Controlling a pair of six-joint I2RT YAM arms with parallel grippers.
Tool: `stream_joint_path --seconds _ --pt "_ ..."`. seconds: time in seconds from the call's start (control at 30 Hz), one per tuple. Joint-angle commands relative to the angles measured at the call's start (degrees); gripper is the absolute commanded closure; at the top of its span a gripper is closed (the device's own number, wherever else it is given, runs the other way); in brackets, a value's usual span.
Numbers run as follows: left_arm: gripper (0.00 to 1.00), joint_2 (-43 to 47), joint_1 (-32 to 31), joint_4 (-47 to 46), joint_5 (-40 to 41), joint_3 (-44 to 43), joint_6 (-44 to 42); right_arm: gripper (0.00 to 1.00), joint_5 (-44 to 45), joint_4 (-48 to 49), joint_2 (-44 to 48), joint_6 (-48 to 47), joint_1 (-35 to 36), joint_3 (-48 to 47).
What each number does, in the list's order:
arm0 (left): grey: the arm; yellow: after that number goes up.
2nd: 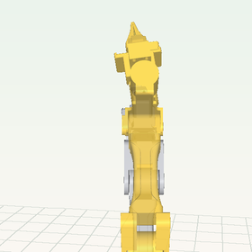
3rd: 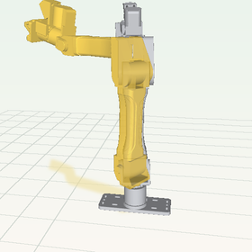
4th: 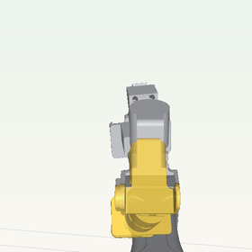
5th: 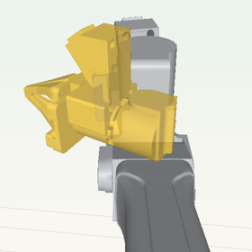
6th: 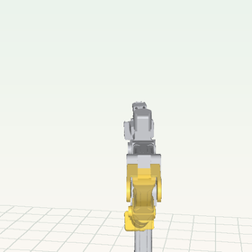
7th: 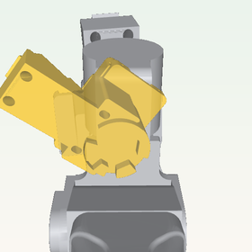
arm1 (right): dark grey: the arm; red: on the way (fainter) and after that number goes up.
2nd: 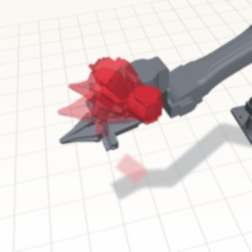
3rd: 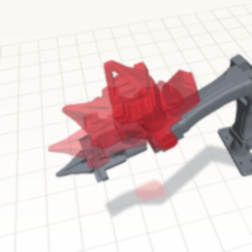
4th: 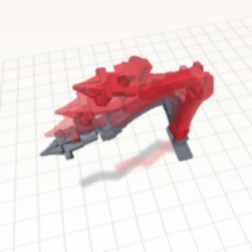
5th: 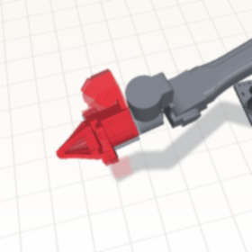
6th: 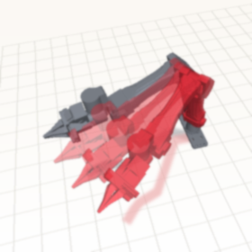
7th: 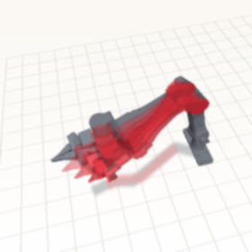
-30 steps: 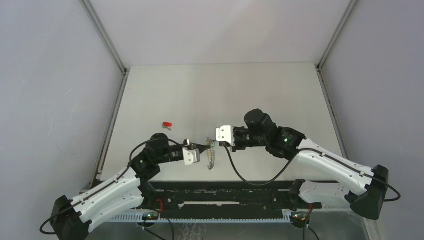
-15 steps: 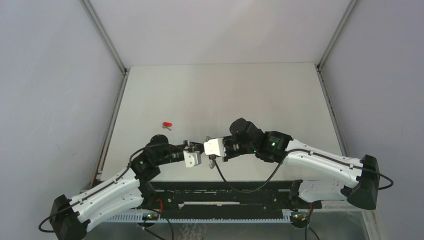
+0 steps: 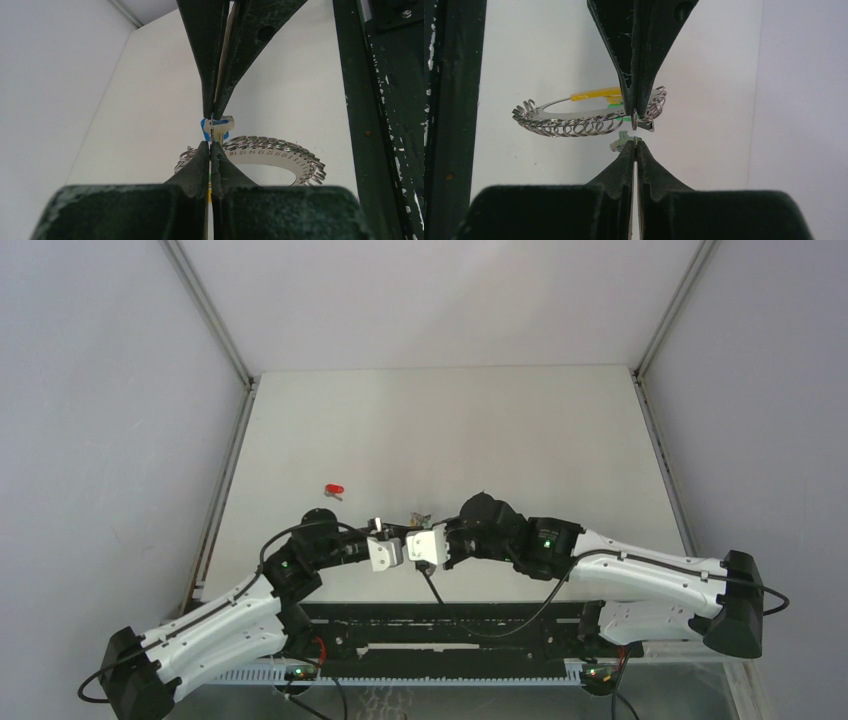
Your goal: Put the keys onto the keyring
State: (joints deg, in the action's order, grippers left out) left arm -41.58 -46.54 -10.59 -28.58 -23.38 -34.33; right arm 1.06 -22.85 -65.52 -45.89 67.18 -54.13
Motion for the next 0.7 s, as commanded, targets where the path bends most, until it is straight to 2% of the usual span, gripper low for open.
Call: stream_joint_path --seconds 0.0,0.67 --pt "1.0 0.1 -0.5 -4.4 1.1 -3.3 1.5 1.0 2.6 4.3 1.4 -1.7 1.1 -0.1" --pt "1.0 0.5 -0.5 -4.3 2.0 -3.1 1.2 1.0 0.5 4.6 2.8 -1.6 1.4 1.0"
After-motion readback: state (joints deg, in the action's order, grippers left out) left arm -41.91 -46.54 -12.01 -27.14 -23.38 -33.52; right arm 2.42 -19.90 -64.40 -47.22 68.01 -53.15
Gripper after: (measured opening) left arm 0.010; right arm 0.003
